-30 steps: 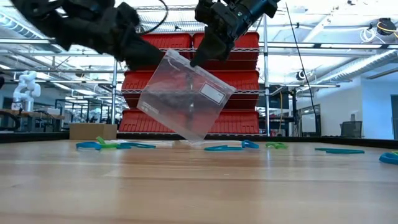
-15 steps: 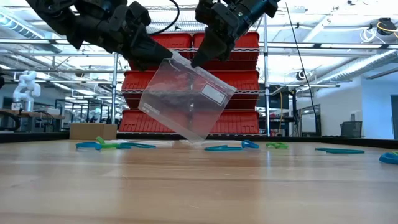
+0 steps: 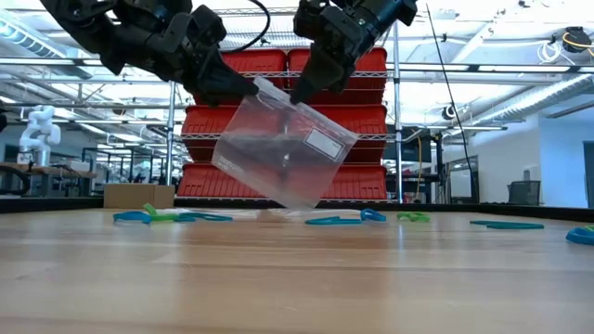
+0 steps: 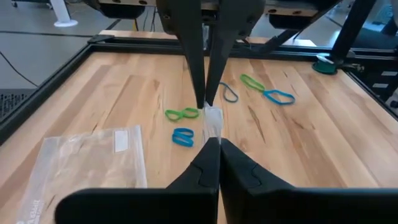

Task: Sort rubber bands
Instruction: Open the right transparent zip bag

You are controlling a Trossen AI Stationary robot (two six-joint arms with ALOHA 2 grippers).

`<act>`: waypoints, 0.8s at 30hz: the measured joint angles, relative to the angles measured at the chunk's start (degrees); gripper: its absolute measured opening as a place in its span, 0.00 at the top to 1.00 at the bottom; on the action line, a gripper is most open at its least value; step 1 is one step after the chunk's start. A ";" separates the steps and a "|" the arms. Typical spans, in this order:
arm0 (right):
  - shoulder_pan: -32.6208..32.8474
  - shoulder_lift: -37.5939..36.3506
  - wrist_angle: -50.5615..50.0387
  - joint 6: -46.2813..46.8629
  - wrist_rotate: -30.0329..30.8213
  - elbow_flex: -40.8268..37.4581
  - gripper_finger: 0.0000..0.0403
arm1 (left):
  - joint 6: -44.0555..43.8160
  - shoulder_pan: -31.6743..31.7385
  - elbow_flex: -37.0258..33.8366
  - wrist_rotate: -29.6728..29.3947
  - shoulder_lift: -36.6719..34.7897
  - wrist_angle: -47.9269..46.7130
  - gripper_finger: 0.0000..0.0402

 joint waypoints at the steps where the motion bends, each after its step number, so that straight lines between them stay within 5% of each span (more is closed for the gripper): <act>1: 0.00 -0.08 0.00 0.00 0.32 -0.01 0.98 | 0.00 -0.06 0.00 0.00 0.28 0.00 0.99; 7: -0.14 -2.47 -3.44 0.01 5.94 3.07 0.82 | 0.00 -1.76 0.00 -5.36 2.35 2.65 1.00; 12: -0.13 -3.41 -3.09 1.41 -0.17 4.52 0.71 | -0.02 -4.18 0.00 -8.90 3.17 9.12 1.00; 24: -0.12 -2.10 0.15 3.20 -3.53 4.50 0.72 | -0.15 -6.39 0.00 -12.04 3.19 12.32 1.00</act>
